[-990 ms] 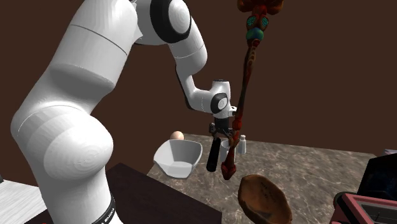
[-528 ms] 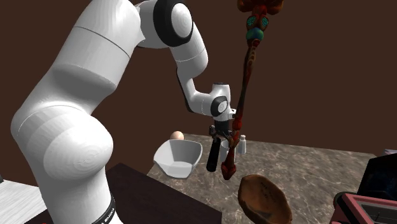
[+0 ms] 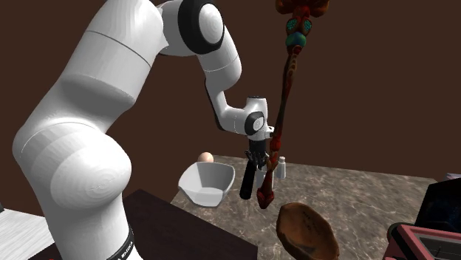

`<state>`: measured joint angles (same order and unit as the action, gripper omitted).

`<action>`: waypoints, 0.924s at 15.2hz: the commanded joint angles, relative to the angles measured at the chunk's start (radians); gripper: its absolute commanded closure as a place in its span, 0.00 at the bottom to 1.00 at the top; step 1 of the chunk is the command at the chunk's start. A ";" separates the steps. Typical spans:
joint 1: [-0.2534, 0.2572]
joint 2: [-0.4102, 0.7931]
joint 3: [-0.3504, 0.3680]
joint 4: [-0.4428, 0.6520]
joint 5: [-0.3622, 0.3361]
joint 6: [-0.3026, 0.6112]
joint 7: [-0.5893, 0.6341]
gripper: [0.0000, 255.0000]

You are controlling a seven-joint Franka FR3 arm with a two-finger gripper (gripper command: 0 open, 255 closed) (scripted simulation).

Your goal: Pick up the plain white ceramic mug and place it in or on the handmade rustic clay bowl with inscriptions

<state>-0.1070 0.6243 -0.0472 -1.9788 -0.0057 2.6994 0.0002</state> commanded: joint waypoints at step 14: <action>0.003 -0.102 -0.004 -0.020 -0.003 -0.082 0.000 1.00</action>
<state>-0.1043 0.5327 -0.0502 -1.9972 -0.0085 2.6265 -0.0002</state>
